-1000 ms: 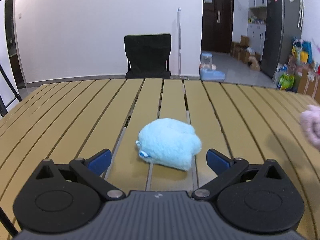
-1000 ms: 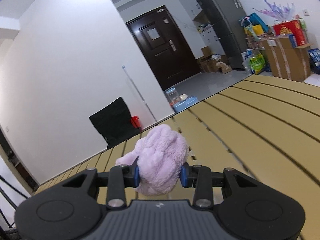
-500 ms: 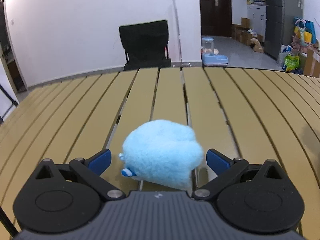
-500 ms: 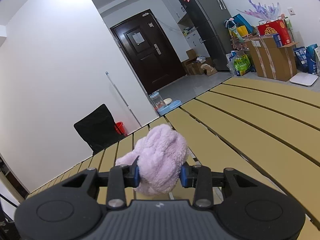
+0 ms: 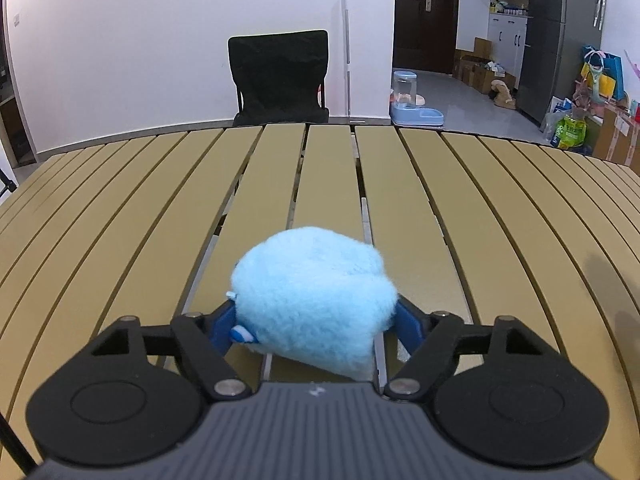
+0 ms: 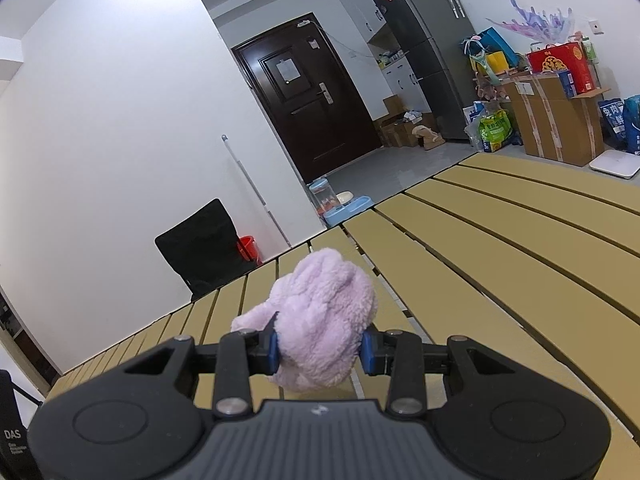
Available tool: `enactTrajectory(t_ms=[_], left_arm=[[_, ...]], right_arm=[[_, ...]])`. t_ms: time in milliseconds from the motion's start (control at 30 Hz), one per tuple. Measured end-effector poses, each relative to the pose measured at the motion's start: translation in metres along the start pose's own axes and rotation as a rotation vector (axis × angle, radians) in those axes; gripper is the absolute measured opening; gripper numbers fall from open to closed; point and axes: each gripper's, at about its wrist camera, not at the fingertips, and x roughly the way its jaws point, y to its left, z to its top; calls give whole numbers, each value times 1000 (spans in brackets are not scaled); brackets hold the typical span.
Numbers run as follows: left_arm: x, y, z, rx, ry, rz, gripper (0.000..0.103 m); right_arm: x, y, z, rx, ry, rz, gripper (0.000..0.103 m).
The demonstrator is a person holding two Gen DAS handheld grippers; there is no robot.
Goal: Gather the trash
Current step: 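Close the left gripper on the blue plush toy while the right gripper holds the towel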
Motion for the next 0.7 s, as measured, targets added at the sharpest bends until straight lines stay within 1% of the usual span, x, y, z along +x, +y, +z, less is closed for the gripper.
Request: enactTrajectory(t_ms=[233, 333, 433, 567, 700], left_arm=[[-15, -2, -1, 9, -26, 9, 75], [-29, -2, -5, 8, -46, 12, 75], [-44, -1, -9, 3, -63, -4, 75], [-67, 2, -16, 10, -89, -3, 75], [-92, 7, -20, 6, -119, -6, 75]], right_arm=[[-5, 1, 1, -24, 2, 18, 35], [-10, 4, 2, -35, 5, 31, 35], [-14, 9, 0, -55, 14, 39, 35], [-22, 21, -4, -109, 31, 51, 35], [-37, 36, -5, -153, 29, 68, 35]])
